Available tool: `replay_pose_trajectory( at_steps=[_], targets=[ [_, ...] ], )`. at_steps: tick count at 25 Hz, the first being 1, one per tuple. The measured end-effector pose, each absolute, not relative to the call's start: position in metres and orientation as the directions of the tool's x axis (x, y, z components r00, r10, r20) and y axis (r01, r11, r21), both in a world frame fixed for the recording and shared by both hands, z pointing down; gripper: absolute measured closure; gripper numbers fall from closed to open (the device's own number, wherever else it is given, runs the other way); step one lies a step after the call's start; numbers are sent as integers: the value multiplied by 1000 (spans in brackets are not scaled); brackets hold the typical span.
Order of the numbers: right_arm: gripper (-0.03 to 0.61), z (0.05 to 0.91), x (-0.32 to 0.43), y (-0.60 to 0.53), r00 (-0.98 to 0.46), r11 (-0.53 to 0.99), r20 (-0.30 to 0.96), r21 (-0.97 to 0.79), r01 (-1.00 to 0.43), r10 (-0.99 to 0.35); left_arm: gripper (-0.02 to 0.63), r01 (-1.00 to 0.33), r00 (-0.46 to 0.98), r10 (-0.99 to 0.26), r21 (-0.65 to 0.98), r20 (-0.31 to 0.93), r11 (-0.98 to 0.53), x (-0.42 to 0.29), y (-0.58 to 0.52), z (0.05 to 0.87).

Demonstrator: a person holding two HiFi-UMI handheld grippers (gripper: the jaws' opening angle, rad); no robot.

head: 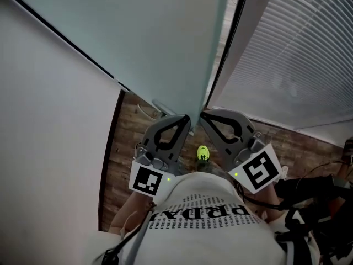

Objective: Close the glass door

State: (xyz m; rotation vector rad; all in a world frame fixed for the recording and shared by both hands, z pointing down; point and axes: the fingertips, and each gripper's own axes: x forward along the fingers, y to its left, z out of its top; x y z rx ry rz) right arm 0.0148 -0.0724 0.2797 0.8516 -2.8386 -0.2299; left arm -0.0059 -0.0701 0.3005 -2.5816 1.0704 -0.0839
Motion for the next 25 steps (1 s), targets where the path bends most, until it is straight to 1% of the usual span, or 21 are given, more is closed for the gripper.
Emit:
replay_pose_trajectory(
  at_steps=[4,8,11,14,17,21,25],
  targets=[
    [580,280,16,-71,-811,813,113,196,-548,-574,606,-674,715,-697,-321,-56,-665,-4,-69,304],
    [580,276,27,-80,-794,797,110,182,-576,-598,606,-648,741,-667,-331,-70,-685,4,-77,295],
    [580,270,36,-87,-778,781,116,215,-587,-617,609,-624,763,-645,-320,-50,-713,13,-83,293],
    [580,267,45,-94,-765,766,128,255,-590,-631,609,-615,770,-633,-352,-76,-706,22,-88,283],
    [580,263,46,-98,-761,753,95,265,-602,-642,609,-624,762,-645,-336,-61,-706,24,-92,288],
    [580,269,38,-89,-782,775,89,242,-584,-617,609,-635,749,-661,-324,-39,-701,16,-80,295],
    [580,273,39,-92,-763,767,137,256,-588,-631,611,-621,771,-635,-284,-51,-731,17,-84,299]
  ],
)
